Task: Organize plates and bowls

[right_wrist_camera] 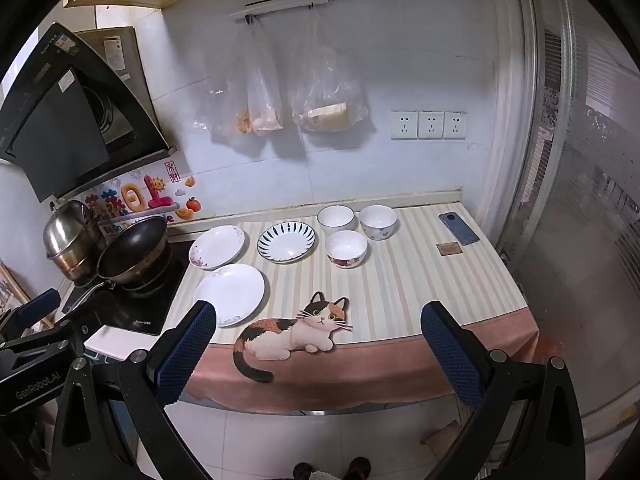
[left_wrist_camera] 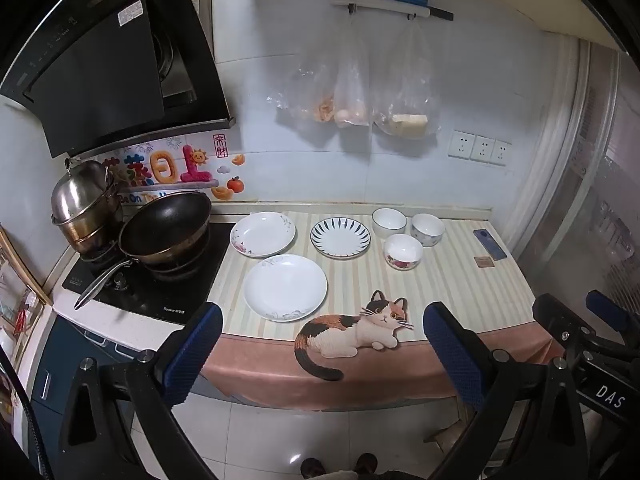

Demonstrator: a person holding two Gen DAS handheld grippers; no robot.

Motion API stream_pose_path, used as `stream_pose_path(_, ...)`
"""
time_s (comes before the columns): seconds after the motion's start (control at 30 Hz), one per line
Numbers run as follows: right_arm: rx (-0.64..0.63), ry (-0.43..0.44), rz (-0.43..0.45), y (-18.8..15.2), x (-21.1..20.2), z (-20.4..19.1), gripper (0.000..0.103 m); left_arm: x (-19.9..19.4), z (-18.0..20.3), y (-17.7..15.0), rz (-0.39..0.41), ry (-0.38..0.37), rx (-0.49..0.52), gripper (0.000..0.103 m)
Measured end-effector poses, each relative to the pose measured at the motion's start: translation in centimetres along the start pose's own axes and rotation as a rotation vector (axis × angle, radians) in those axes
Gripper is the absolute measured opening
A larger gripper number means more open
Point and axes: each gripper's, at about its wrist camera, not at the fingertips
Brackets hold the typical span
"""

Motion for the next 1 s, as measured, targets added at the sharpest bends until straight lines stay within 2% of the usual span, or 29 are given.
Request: stream_pose_path(1.0, 0.014, 0.009, -0.014, -0.28, 0.06, -0.06, 0.103, -0.22, -0.43, 0.23, 0.000, 0.008, 0.001, 0.103)
Point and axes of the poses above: each gripper's, at about its wrist camera, not at the fingertips, and x roughly the way its jaws point, z to its right, y to its top, and after that the axes turned 5 degrees about x, right-handed
